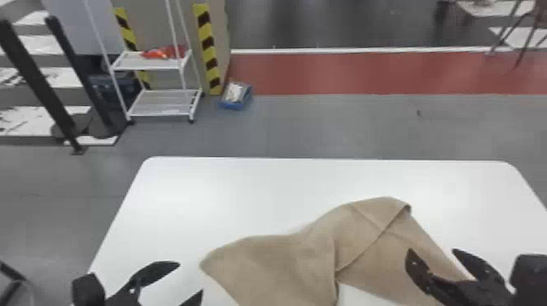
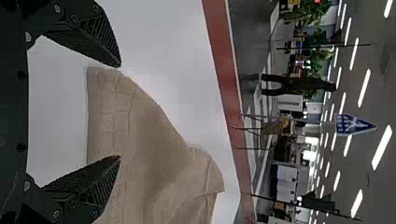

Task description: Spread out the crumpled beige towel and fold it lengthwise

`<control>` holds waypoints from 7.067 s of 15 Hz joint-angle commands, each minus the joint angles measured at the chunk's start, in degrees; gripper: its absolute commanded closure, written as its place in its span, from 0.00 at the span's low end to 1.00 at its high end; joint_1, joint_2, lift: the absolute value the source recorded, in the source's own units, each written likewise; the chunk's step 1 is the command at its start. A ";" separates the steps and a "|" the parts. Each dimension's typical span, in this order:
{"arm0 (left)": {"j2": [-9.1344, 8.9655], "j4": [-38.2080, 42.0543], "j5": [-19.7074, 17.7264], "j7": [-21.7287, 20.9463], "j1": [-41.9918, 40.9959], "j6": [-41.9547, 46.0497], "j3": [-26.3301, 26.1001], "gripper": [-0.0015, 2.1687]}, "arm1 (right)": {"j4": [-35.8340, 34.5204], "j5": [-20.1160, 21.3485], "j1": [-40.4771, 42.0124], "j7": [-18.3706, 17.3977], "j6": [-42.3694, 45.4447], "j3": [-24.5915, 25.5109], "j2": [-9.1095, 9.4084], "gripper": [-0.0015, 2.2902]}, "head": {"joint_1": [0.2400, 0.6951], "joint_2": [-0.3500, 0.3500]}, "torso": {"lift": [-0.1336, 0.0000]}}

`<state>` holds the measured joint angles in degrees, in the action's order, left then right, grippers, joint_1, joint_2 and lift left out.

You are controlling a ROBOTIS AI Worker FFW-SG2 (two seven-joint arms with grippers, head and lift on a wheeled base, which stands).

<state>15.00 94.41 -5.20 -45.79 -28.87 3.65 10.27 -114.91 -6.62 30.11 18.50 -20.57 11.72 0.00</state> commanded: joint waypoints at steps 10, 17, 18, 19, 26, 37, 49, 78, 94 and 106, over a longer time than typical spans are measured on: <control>0.82 -1.69 5.28 0.96 -0.13 2.72 -8.51 0.10 | 4.26 2.58 -3.30 -8.48 -1.71 4.19 0.05 0.04 | 1.00 0.14 | 1.00; 1.17 -0.89 7.74 0.88 -0.83 2.01 -13.70 0.10 | 5.14 1.88 -3.57 -8.83 -2.41 7.70 0.05 0.04 | 1.00 0.02 | 1.00; 1.26 -0.63 7.83 0.70 -1.01 1.84 -14.67 0.10 | 5.05 1.88 -3.57 -9.18 -3.29 8.41 0.05 0.04 | 1.00 0.00 | 1.00; 1.34 -0.45 8.10 0.96 -1.10 1.84 -15.72 0.10 | 5.05 1.52 -3.57 -9.80 -4.17 9.37 0.05 0.04 | 1.00 0.00 | 1.00; 2.49 -0.02 12.14 1.75 -0.48 -0.98 -23.02 0.10 | 5.93 -3.31 -5.24 -14.81 -9.62 13.68 0.05 0.04 | 1.00 0.00 | 1.00; 3.54 -4.59 13.54 5.36 5.14 -2.38 -30.31 0.13 | 7.33 -8.85 -6.03 -15.25 -9.80 17.11 0.05 0.04 | 1.00 0.00 | 1.00; 3.19 -7.66 13.46 5.36 7.60 -2.21 -30.93 0.49 | 10.59 -9.20 -8.40 -14.54 -9.45 18.86 0.05 0.04 | 1.00 0.00 | 1.00; 0.38 5.87 -1.66 -3.52 9.54 -15.92 5.55 0.88 | 11.29 11.72 -9.81 -3.64 -4.35 1.90 0.05 0.05 | 1.00 0.42 | 1.00; -4.63 15.98 1.59 -1.15 15.43 -31.91 2.03 0.88 | 7.33 25.34 -3.65 7.61 -2.94 -1.09 0.05 0.06 | 1.00 0.44 | 1.00; -7.09 8.77 6.87 10.19 32.92 -42.46 -14.49 0.88 | 5.40 24.64 1.36 7.61 0.75 1.11 0.05 0.06 | 1.00 0.26 | 1.00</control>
<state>8.19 106.82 0.54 -36.28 1.03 -38.74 -2.04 -108.95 18.02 30.37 26.10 -20.50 12.12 0.00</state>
